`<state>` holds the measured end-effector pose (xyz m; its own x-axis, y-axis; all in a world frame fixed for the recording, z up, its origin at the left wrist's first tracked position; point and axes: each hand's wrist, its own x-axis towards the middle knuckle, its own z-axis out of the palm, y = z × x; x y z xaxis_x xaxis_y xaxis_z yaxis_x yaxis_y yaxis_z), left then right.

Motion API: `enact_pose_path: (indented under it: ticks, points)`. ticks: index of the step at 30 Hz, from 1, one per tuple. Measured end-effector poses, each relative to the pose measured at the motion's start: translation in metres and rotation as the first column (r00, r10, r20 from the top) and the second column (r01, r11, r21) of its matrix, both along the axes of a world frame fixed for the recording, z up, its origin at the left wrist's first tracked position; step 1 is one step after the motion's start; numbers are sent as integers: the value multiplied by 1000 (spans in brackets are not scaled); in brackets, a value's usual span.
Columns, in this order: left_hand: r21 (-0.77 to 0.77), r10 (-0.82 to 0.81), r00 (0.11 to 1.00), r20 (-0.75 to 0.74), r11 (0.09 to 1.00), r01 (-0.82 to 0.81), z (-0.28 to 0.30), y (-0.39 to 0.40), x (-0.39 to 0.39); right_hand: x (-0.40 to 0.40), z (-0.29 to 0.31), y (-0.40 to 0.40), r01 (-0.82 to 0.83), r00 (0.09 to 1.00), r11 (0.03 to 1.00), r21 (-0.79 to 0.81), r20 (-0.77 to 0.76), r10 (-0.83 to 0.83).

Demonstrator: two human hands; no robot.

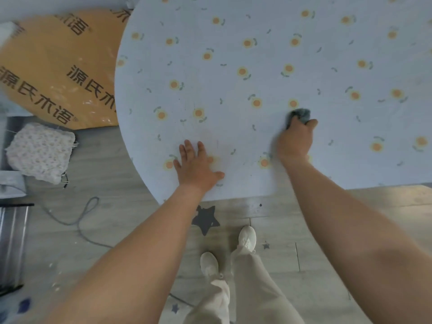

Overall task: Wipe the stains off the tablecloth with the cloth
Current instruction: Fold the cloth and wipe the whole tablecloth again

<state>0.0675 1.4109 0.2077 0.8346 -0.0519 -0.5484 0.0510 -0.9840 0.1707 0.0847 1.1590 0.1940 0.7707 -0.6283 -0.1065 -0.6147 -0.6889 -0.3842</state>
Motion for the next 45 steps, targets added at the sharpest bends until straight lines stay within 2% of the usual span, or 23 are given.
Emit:
enact_pose_path:
  ticks: [2,5,6,8,9,10,12,14,16,18,20,22,24,25,26,28,30,33,36,40,41,43,45]
  points:
    - [24,2,1000,-28,1000,-2,0,18,-8,-4,-1,70,-190,981,981,48,45,188]
    - [-28,9,1000,1,1000,-9,-4,31,-17,-35,-1,161,-617,785,779,110,14,619]
    - [-43,23,999,23,999,-22,-4,31,-17,-46,0,168,-695,716,710,114,16,698]
    - [-42,30,999,20,999,-29,-6,29,-16,-61,-6,145,-739,674,671,62,59,737]
    - [-28,20,1000,17,999,-19,-7,29,-16,-64,-8,123,-700,713,714,15,72,697]
    - [-17,6,1000,18,1000,-6,-7,29,-17,-66,-9,97,-596,800,803,-16,82,595]
    - [-23,-2,1000,17,1000,2,-7,31,-17,-68,-8,44,-279,958,960,6,73,278]
    - [-29,-17,1000,26,999,18,-8,33,-22,-70,-7,20,-12,998,999,36,54,10]
    - [-29,-21,999,39,999,23,-9,34,-33,-70,-2,39,81,996,996,36,39,-82]
    - [-39,-25,998,61,999,27,-12,39,-46,-80,-1,91,-39,997,999,32,64,36]
    - [-69,-31,996,78,997,36,-14,44,-50,-99,-4,149,-279,960,959,53,41,277]
    - [-79,-11,996,87,997,18,-12,45,-49,-113,-3,171,-493,870,865,89,41,491]
    - [-67,-19,997,75,997,24,-11,41,-49,-114,-1,141,-649,761,760,28,25,649]
    - [-60,-28,997,70,998,32,-12,41,-48,-112,-1,116,-631,775,775,-3,2,631]
    - [-55,-36,997,63,998,39,-11,40,-49,-111,-3,89,-527,850,850,-22,-3,527]
    - [-54,-35,998,43,998,37,-9,40,-48,-113,-6,47,-162,986,987,-13,30,162]
    - [-61,-28,999,36,998,30,-8,40,-47,-113,-8,50,57,998,998,-35,22,-56]
    - [-86,-45,998,38,995,48,-9,44,-48,-124,-6,121,28,998,999,-15,48,-27]
    - [-83,-61,998,34,995,63,-7,48,-45,-139,-9,182,-224,973,973,64,73,219]
    - [-85,-64,997,51,994,68,-9,48,-45,-142,-12,143,-546,835,837,-28,60,547]
    - [-94,-63,996,55,993,68,-10,48,-46,-145,-14,122,-501,862,863,-69,49,504]
    - [-99,-67,996,57,992,72,-12,49,-46,-153,-16,91,-177,979,983,-39,99,180]
    - [-96,-67,996,60,993,72,-12,50,-46,-151,-17,95,88,989,996,10,115,-89]
